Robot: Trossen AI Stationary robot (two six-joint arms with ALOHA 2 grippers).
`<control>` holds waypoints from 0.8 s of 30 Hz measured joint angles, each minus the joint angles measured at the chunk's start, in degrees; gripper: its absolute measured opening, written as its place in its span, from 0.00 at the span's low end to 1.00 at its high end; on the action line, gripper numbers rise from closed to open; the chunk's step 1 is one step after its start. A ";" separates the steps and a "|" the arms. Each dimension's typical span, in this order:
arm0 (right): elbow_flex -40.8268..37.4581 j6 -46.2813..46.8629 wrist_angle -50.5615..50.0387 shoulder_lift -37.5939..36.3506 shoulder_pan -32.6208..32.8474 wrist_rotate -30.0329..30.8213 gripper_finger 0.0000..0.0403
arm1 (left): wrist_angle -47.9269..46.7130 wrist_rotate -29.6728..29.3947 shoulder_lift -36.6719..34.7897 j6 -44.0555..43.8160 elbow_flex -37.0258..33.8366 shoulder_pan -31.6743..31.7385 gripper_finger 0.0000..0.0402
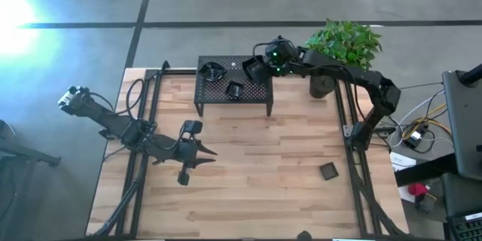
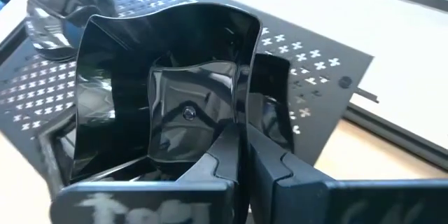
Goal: Pick & Place Mini shaped plates
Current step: Stack the distorted square plate on top of the distorted square plates on the shelf
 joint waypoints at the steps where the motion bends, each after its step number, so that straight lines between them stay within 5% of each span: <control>1: -0.02 0.02 -0.12 0.10 -0.10 0.04 0.02 | 0.01 0.00 0.00 0.00 0.00 0.00 0.18; 24: -0.11 -2.23 0.16 0.11 -0.72 0.11 0.02 | 0.00 0.09 0.02 -0.07 0.00 0.00 0.18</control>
